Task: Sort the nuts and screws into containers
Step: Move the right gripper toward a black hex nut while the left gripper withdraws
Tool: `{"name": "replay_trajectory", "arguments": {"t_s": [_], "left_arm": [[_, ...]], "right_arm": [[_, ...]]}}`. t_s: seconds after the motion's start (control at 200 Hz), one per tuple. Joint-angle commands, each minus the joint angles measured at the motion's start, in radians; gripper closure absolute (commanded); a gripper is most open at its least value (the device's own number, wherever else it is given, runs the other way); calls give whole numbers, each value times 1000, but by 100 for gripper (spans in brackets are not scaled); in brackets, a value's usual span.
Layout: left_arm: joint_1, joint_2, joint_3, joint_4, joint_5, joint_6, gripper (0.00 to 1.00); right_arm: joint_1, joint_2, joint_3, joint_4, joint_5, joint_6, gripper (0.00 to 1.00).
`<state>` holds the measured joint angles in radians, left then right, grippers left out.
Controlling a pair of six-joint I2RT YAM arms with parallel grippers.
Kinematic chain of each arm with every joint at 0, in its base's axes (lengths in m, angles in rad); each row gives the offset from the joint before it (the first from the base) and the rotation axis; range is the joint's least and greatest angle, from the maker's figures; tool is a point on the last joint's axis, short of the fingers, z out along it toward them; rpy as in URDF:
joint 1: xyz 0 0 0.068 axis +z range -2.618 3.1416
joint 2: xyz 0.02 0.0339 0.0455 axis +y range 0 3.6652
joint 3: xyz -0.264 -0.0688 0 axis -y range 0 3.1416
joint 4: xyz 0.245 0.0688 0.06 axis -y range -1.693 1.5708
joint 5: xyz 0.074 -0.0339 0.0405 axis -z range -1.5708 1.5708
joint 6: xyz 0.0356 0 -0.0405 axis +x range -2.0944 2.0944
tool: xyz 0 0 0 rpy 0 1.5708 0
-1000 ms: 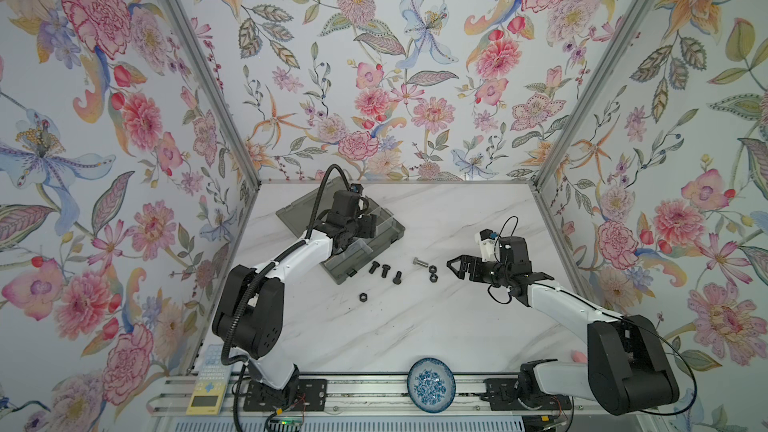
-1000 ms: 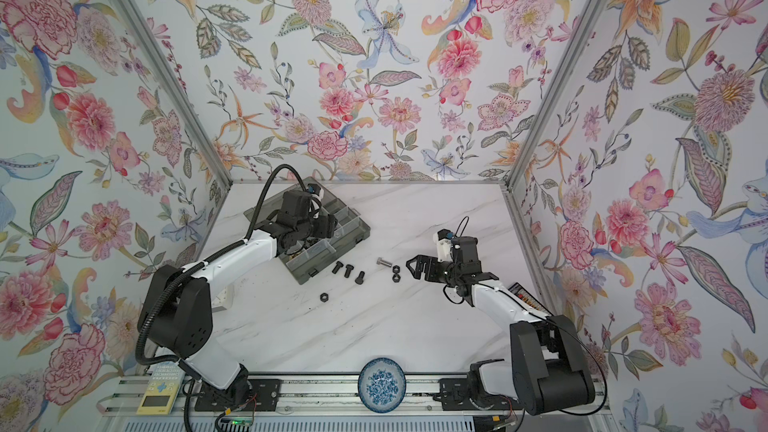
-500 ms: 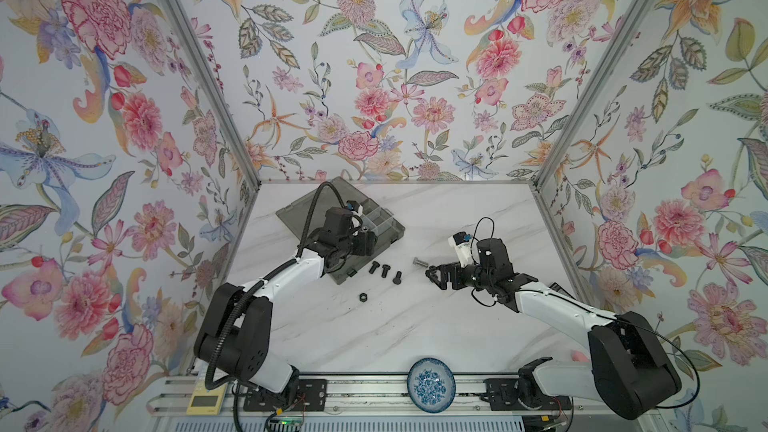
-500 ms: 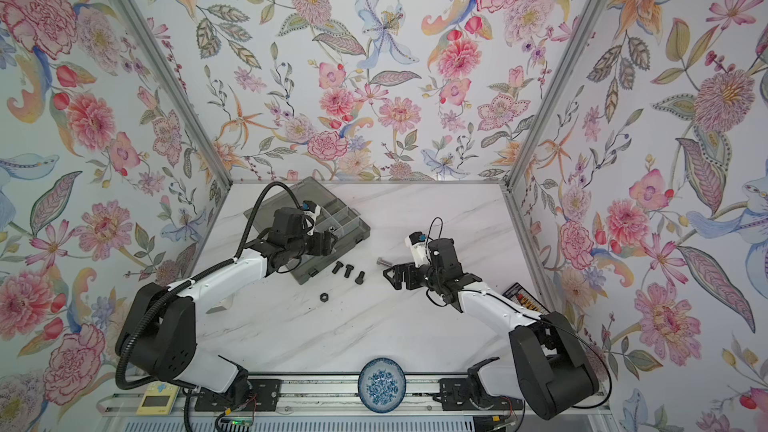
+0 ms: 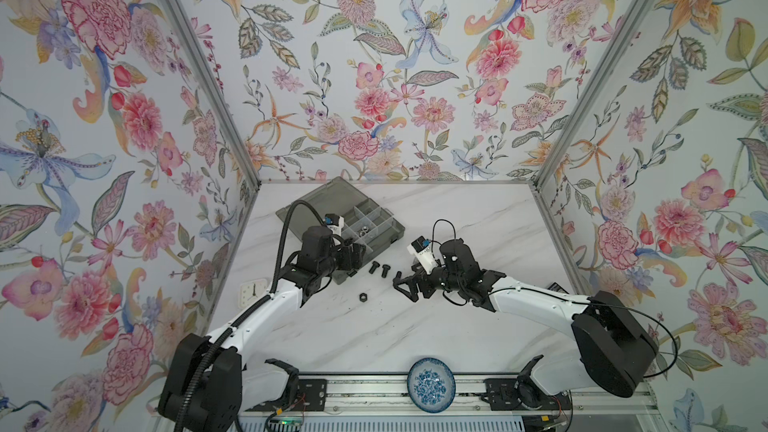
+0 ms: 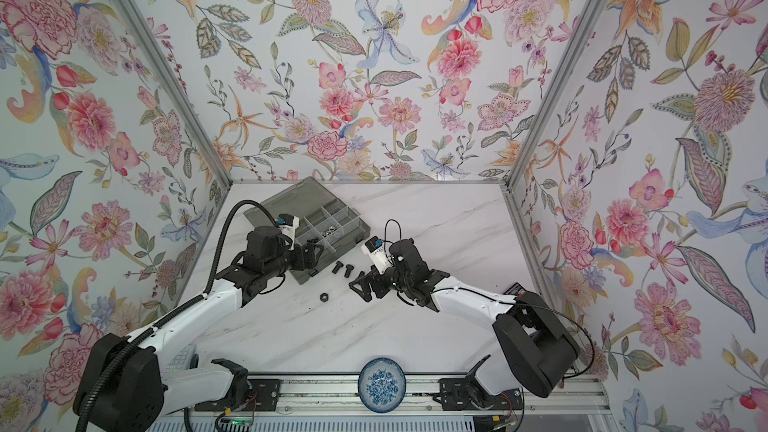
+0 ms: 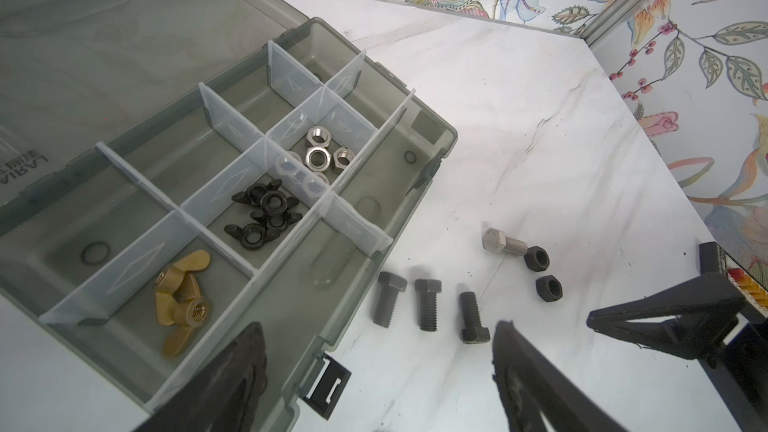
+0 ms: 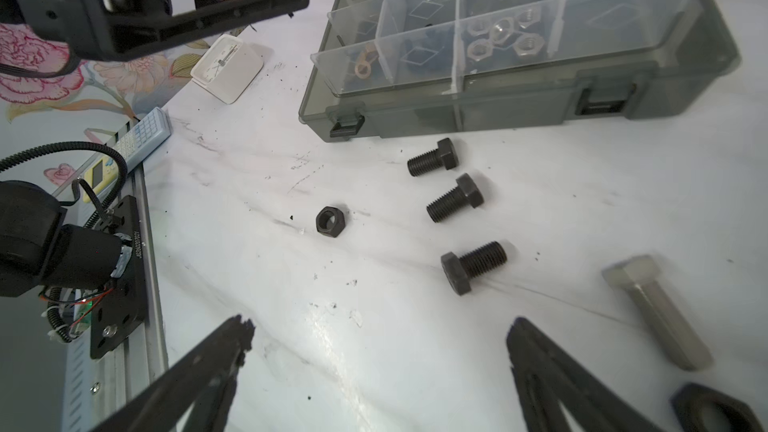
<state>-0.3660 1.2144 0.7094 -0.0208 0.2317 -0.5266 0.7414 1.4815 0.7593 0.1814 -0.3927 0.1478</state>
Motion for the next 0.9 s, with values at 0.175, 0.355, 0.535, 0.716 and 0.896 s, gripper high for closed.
{"name": "replay_trajectory", "arguments": {"t_s": [0.175, 0.355, 0.535, 0.716, 0.896], "left_arm": [[43, -115, -119, -1, -26, -53, 12], [64, -180, -164, -12, -37, -65, 11], [78, -207, -171, -37, -37, -58, 10], [88, -216, -179, -38, -37, -59, 10], [92, -216, -185, -28, -28, -64, 10]], "right_arm": [[104, 168, 146, 15, 46, -46, 1], [147, 278, 225, 18, 54, -46, 2], [176, 354, 285, -8, 69, -58, 7], [199, 390, 310, -23, 107, -75, 18], [216, 417, 316, -10, 110, -76, 34]]}}
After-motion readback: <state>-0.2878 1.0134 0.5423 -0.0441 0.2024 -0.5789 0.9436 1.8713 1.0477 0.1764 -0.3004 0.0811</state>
